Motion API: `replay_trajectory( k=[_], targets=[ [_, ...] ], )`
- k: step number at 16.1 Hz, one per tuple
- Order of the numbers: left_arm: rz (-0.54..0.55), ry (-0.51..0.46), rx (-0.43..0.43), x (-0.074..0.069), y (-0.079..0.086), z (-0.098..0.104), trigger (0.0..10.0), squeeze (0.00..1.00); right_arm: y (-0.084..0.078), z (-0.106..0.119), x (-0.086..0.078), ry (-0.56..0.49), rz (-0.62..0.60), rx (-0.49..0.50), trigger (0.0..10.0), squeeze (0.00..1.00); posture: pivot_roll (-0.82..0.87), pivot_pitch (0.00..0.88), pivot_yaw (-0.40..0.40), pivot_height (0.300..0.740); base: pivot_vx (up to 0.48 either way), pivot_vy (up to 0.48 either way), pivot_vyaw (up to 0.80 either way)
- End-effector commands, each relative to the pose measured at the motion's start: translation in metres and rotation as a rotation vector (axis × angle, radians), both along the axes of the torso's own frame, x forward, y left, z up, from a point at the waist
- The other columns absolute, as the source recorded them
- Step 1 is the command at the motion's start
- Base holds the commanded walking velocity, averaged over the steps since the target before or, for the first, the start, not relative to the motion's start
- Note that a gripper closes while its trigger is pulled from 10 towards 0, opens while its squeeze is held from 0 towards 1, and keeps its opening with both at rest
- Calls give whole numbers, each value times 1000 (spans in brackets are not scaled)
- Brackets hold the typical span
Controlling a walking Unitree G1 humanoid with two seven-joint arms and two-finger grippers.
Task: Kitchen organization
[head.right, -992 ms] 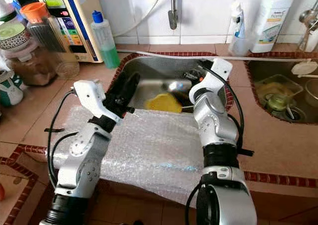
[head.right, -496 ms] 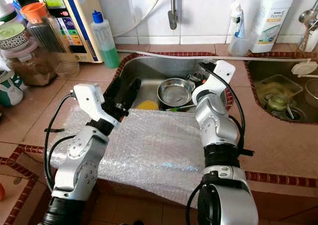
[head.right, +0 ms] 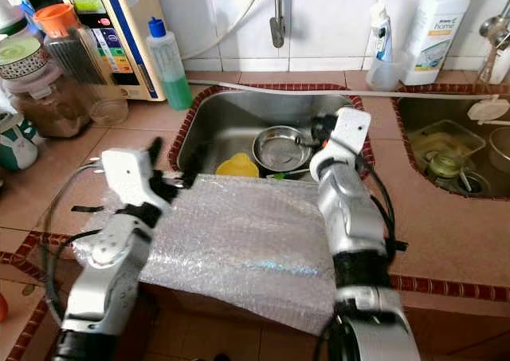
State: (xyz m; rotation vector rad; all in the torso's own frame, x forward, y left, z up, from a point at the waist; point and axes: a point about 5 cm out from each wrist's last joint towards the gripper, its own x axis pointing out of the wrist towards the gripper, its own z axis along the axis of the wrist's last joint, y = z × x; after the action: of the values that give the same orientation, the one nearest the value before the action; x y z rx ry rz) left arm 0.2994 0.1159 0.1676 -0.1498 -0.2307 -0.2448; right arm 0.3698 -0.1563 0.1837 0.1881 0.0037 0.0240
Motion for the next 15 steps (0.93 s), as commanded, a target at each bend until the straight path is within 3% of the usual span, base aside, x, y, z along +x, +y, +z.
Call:
replay_trajectory(
  k=[1, 5, 11, 12, 13, 15],
  targets=[
    [105, 8, 66, -1, 15, -1, 10000, 1000, 4, 4, -6, -47, 27, -51, 10000, 0, -215, 81, 121, 740, 0, 0, 0],
    [143, 26, 118, -9, 33, -9, 10000, 1000, 4, 3, -28, -118, 52, -200, 10000, 0, -217, 75, 120, 740, 0, 0, 0],
    [188, 84, 171, -28, 44, -21, 10000, 1000, 11, 5, -57, -179, 82, -266, 10000, 0, -216, 68, 128, 740, 0, 0, 0],
    [196, 86, 180, -30, 44, -22, 10000, 608, 13, 8, -65, -206, 84, -282, 10000, 0, -216, 68, 128, 740, 0, 0, 0],
    [198, 84, 178, -31, 44, -21, 10000, 0, 13, 10, -68, -221, 84, -293, 10000, 0, -215, 69, 128, 740, 0, 0, 0],
    [212, 87, 169, -34, 45, -20, 10000, 0, 15, 11, -76, -241, 99, -315, 10000, 0, -216, 69, 129, 740, 0, 0, 0]
  ],
)
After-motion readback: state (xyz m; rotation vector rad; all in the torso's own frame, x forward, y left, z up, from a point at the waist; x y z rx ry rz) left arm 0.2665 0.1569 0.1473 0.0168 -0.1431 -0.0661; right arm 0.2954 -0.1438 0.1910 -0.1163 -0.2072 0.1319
